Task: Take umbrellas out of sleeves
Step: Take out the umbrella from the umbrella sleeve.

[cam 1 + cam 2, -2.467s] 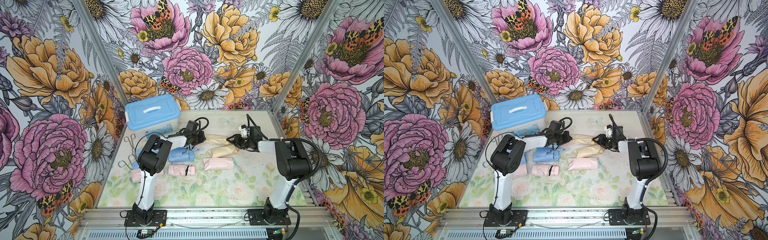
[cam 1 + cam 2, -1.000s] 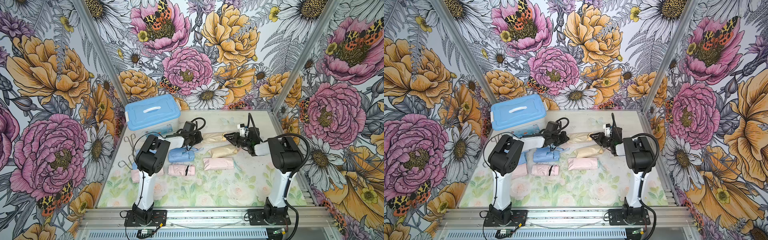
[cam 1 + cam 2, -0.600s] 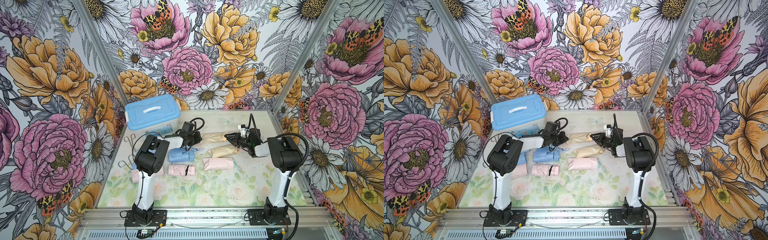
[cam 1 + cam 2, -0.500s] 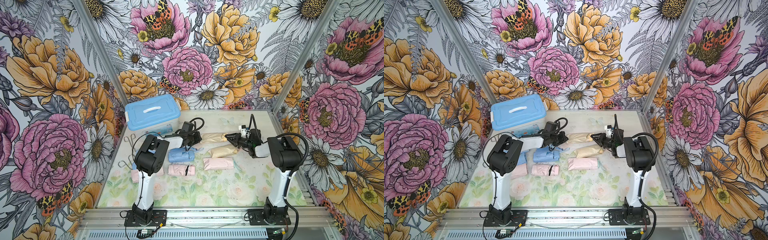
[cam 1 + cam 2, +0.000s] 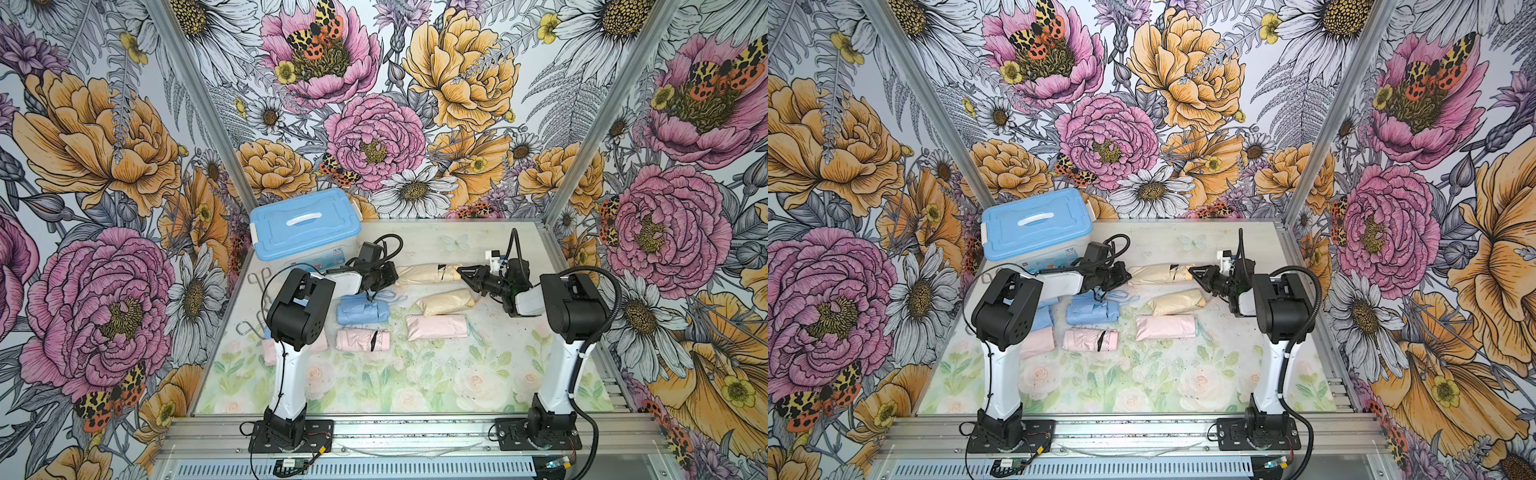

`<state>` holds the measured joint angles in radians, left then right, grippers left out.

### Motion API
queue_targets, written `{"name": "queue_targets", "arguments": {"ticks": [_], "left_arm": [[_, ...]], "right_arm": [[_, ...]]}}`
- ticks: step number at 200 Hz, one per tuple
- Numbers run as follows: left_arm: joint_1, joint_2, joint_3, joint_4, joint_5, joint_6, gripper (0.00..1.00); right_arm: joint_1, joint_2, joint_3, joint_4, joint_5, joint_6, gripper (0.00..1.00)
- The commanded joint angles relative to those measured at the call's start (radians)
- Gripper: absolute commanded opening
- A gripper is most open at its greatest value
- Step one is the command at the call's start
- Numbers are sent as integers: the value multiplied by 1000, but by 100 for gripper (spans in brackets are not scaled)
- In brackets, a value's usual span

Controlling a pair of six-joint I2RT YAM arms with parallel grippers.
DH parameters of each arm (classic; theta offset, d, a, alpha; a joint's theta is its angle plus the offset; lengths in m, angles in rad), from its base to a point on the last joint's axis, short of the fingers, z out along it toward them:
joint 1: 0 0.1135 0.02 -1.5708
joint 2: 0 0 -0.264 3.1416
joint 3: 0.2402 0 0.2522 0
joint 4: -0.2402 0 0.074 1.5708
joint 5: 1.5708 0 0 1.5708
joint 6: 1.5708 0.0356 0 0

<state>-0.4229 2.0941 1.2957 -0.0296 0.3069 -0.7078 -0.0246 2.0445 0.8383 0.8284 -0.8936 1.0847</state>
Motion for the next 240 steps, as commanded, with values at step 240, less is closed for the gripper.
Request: {"name": "queue_targets", "arguments": {"ticks": [240], "left_arm": [[53,-68,-66,-13,-37,-5,0]], "right_arm": [[-167,-16,-39,68,-132,26,0]]}}
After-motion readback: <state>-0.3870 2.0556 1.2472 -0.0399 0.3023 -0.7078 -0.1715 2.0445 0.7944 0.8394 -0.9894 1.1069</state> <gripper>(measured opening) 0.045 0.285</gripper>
